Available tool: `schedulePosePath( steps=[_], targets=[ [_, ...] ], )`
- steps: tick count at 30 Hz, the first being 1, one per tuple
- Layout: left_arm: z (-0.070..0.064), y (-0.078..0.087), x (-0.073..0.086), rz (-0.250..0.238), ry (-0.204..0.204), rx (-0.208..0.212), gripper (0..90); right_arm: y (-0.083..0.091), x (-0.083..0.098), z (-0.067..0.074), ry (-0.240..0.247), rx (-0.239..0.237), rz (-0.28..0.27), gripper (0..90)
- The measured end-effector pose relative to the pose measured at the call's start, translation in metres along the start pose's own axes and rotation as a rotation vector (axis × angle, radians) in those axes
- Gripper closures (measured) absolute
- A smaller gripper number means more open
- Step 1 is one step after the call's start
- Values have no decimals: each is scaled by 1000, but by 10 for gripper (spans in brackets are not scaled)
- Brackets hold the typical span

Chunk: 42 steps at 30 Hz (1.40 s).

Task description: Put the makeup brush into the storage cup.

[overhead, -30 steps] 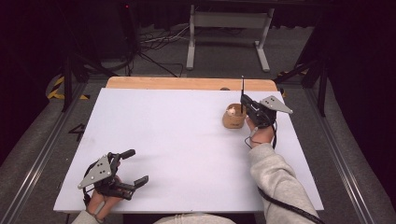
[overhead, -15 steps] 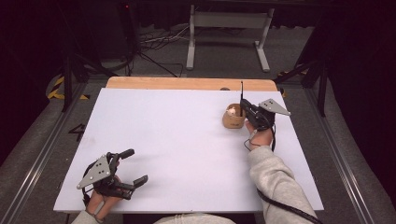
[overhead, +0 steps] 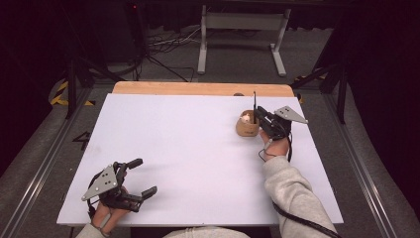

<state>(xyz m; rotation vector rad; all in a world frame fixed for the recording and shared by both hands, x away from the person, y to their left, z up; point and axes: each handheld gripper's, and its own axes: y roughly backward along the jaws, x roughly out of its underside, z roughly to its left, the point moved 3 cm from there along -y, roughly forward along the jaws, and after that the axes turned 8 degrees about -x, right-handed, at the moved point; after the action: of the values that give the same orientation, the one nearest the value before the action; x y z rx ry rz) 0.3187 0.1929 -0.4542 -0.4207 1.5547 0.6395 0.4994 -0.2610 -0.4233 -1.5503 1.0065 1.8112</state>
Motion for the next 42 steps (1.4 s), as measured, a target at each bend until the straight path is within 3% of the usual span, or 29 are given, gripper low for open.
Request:
schedulePosePath(
  steps=[5,14,17,19,26,32,42],
  targets=[
    [0,0,0,2,0,1,18,3,-4,3,3,-3,-21,681],
    [1,0,0,1,-1,1,18,10,-18,8,-23,-30,-66,440],
    [0,0,0,1,1,0,18,16,-26,12,-23,-63,-72,284],
    [0,0,0,1,0,0,18,19,-30,13,-17,-55,-47,269],
    [0,0,1,5,6,-2,17,38,-41,15,-28,-99,-82,202],
    [1,0,1,5,9,-5,17,58,-45,20,51,-136,-50,120],
    [1,-2,1,4,11,-3,16,83,-38,30,88,-203,-40,53]
  ],
)
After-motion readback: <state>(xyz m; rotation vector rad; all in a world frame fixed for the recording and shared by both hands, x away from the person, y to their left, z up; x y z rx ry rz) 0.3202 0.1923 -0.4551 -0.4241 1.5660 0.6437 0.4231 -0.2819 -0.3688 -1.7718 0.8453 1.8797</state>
